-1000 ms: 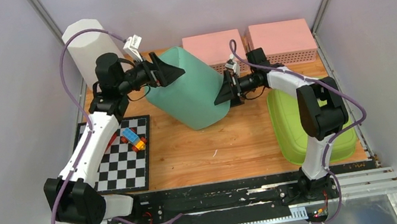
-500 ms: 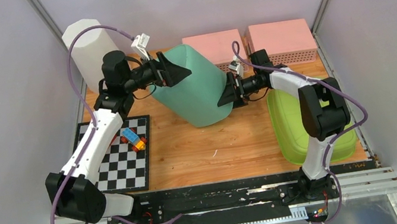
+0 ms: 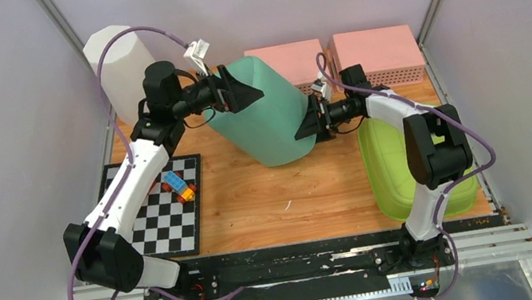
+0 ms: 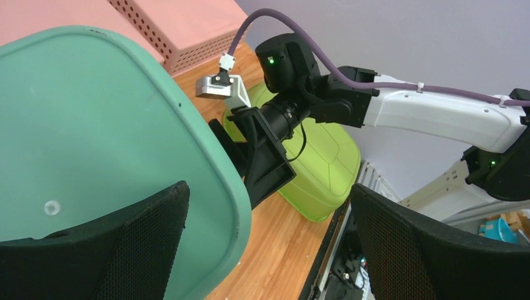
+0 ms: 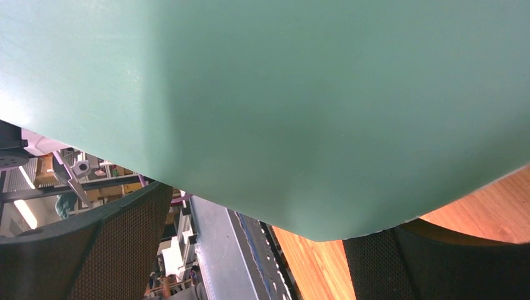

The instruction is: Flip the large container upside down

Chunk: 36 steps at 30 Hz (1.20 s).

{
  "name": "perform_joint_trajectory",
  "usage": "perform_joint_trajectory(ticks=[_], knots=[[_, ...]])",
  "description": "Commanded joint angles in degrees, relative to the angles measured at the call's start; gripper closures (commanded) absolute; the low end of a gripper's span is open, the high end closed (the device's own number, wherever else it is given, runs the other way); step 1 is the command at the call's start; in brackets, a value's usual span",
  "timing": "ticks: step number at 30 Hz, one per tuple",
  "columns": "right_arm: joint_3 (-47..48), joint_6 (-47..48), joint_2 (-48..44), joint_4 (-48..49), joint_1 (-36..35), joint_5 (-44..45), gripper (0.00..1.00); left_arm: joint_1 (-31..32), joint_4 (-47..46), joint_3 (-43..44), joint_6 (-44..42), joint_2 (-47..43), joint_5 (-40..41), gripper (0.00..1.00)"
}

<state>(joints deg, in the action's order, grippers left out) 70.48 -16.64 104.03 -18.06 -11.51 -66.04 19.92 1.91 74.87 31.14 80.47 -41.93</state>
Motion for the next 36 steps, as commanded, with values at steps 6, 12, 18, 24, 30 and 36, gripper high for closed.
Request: perform_joint_trajectory(ticks=[6,12,18,24,30,36], knots=[[-1.45,0.49,-2.4,0.54,2.18,1.58,0.0,3.63,3.36,1.59,-1.16,2.94,-0.92,0.0],[-1.19,1.15,-2.18,-2.89,4.65,-0.31,0.0,4.57,3.86,1.76,-1.84,4.1,-0.56,0.0],[-0.81,4.46,-3.09,-7.14,5.87,0.6,0.0,5.75,4.13,1.54,-2.56,4.96,0.04,0.0],[0.31,8.87,-5.23,-12.25,6.6,4.62,0.0,6.57,4.46,1.95,-3.0,5.57,0.17,0.0],[2.2,11.37,-7.63,-16.11,7.83,6.52,0.0,7.14,4.33,1.78,-3.19,5.9,0.29,0.0],[4.13,12.45,-10.59,-16.72,8.34,10.15,0.0,7.59,4.17,1.79,-3.12,6.03,0.34,0.0]])
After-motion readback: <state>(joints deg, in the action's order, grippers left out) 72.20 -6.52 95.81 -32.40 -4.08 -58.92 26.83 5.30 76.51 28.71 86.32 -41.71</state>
